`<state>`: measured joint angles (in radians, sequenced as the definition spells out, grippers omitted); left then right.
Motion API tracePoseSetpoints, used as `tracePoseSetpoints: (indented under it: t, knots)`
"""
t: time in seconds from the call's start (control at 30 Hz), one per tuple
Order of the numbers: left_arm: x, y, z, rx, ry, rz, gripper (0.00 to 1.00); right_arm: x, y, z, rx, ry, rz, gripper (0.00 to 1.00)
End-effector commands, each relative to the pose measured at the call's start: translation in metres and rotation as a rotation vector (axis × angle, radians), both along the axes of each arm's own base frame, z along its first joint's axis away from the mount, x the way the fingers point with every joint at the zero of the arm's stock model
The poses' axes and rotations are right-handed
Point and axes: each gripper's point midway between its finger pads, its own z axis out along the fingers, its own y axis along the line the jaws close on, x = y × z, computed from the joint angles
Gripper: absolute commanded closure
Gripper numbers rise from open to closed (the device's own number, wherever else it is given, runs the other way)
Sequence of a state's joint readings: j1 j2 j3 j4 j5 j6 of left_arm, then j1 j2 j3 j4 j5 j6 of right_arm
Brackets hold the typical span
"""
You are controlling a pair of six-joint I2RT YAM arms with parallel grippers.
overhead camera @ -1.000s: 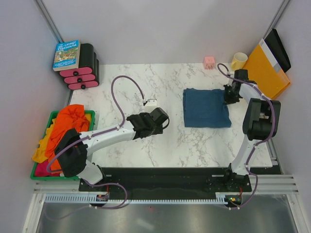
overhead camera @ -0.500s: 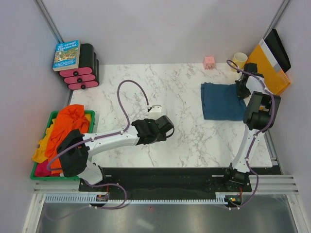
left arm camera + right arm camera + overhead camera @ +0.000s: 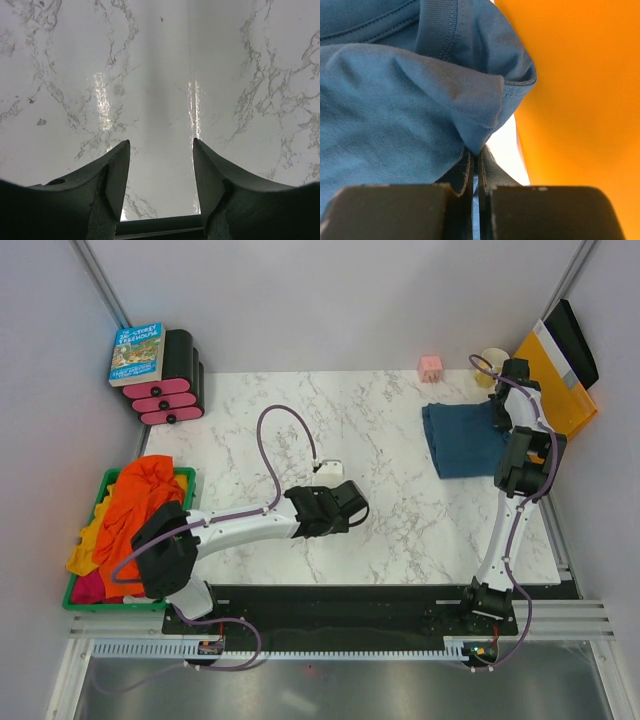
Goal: Fold and stack the t-shirts
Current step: Put the neatly folded tshirt into the corner of the board with the right arm
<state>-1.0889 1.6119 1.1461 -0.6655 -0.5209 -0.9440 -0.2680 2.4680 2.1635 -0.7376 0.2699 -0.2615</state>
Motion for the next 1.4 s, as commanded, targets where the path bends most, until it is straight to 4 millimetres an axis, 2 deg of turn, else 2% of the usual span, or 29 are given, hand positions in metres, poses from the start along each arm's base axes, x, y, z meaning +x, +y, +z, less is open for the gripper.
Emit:
tracePoseSetpoints:
  t: [0.0,0.2,0.23,0.27,0.4,0.5,0.6,0.63,0.67,0.7,0.73,0.8,0.83,0.87,0.9,0.97,1.03,1.07,1.13,1.23,1.37]
  knots:
    - [0.006,-0.010,0.012,-0.032,-0.030,0.038,0.40,-0.009,-0.012,-0.007,0.005,0.016,-0.068,1.00]
    - [0.006,-0.009,0.010,-0.025,-0.031,0.046,0.40,-0.021,-0.009,-0.012,0.053,0.022,-0.083,1.00]
    - [0.006,-0.009,0.009,-0.024,-0.027,0.046,0.40,-0.027,-0.007,-0.018,0.064,0.036,-0.091,1.00]
    - [0.005,-0.009,0.008,-0.024,-0.025,0.045,0.40,-0.026,-0.007,-0.013,0.063,0.015,-0.093,1.00]
    - [0.002,-0.011,0.006,-0.019,-0.023,0.038,0.40,-0.036,-0.011,-0.022,0.077,0.024,-0.117,1.00]
    - [0.001,-0.011,0.006,-0.018,-0.023,0.037,0.40,-0.037,-0.008,-0.026,0.098,0.027,-0.095,1.00]
    - [0.000,-0.012,0.006,-0.018,-0.023,0.033,0.39,-0.031,-0.004,-0.021,0.125,-0.019,-0.061,0.98]
    - [-0.001,-0.014,0.006,-0.019,-0.024,0.027,0.39,-0.027,-0.001,-0.007,0.139,-0.061,-0.045,0.79]
    - [-0.002,-0.015,0.006,-0.018,-0.024,0.023,0.38,-0.024,0.003,0.001,0.157,-0.099,-0.036,0.70]
    - [-0.003,-0.017,0.007,-0.018,-0.028,0.015,0.36,-0.025,0.005,0.000,0.169,-0.129,-0.031,0.62]
    - [-0.004,-0.019,0.007,-0.017,-0.032,0.011,0.35,-0.022,0.006,0.024,0.166,-0.189,-0.023,0.51]
    - [-0.005,-0.024,0.010,-0.012,-0.046,-0.004,0.33,-0.024,0.013,0.035,0.196,-0.245,-0.015,0.39]
    - [-0.006,-0.027,0.011,-0.012,-0.050,-0.010,0.33,-0.024,0.014,0.055,0.192,-0.287,-0.011,0.31]
    - [-0.005,-0.028,0.011,-0.009,-0.057,-0.014,0.32,-0.029,0.017,0.056,0.200,-0.291,-0.008,0.28]
    - [-0.007,-0.033,0.012,-0.010,-0.060,-0.025,0.32,-0.028,0.025,0.072,0.225,-0.324,0.019,0.26]
    - [-0.007,-0.037,0.012,-0.007,-0.062,-0.033,0.32,-0.037,0.033,0.071,0.253,-0.317,0.031,0.25]
    - [-0.008,-0.041,0.011,-0.009,-0.060,-0.037,0.32,-0.044,0.050,0.079,0.310,-0.328,0.078,0.28]
    - [-0.009,-0.043,0.010,-0.012,-0.054,-0.039,0.33,-0.053,0.057,0.071,0.340,-0.303,0.083,0.29]
    - [-0.012,-0.046,0.007,-0.012,-0.043,-0.044,0.33,-0.060,0.070,0.071,0.394,-0.302,0.093,0.33]
    - [-0.017,-0.050,0.005,-0.017,-0.035,-0.051,0.34,-0.073,0.086,0.052,0.449,-0.240,0.106,0.39]
    - [-0.020,-0.052,0.005,-0.026,-0.029,-0.052,0.34,-0.078,0.085,0.026,0.460,-0.180,0.082,0.41]
